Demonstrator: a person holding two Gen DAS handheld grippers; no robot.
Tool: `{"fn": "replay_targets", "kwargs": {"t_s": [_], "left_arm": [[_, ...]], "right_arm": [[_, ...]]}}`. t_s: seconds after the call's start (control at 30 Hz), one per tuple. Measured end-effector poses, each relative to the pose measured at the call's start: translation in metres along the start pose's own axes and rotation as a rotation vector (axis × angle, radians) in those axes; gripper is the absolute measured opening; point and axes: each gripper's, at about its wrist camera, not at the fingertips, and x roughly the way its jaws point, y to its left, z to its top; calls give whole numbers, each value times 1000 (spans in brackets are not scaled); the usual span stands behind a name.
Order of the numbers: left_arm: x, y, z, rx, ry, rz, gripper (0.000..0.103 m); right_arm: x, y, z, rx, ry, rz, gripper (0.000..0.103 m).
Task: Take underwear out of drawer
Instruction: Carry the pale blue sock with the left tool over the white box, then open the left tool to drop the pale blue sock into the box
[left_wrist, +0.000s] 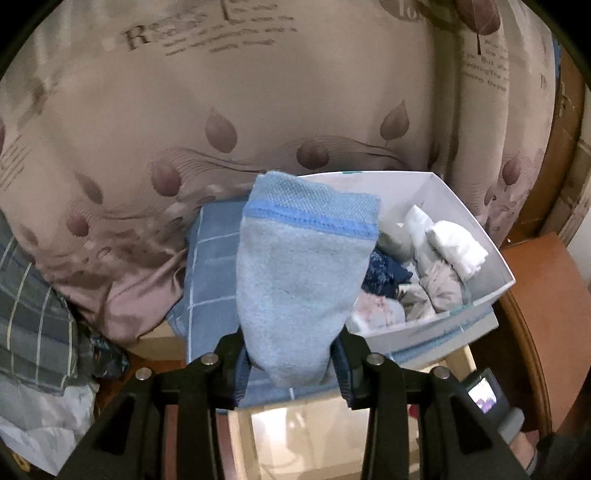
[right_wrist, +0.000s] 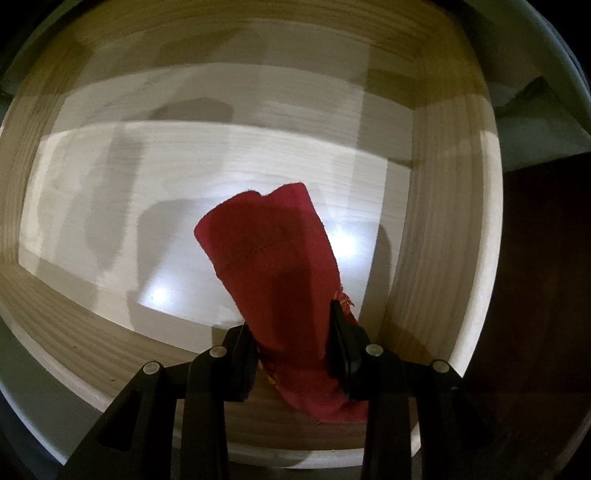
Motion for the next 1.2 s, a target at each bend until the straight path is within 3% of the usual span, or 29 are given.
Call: {"fn": "replay_targets", "kwargs": {"t_s": [0.23, 0.57, 0.77, 0.87, 1.2], "left_arm": [[48, -24, 22, 21, 54, 8, 38], [97, -42, 10, 92, 139, 66, 41], [103, -37, 8, 63, 165, 36, 46], [105, -34, 8, 54, 172, 53, 59], [93, -30, 11, 46, 166, 26, 68]], "right_arm": [[0, -1, -3, -2, -5, 1, 32], [0, -4, -1, 0, -8, 5, 32], [0, -4, 0, 0, -8, 4, 32], [1, -4, -1, 0, -8, 4, 32], [-1, -3, 0, -4, -5, 0, 32]]}}
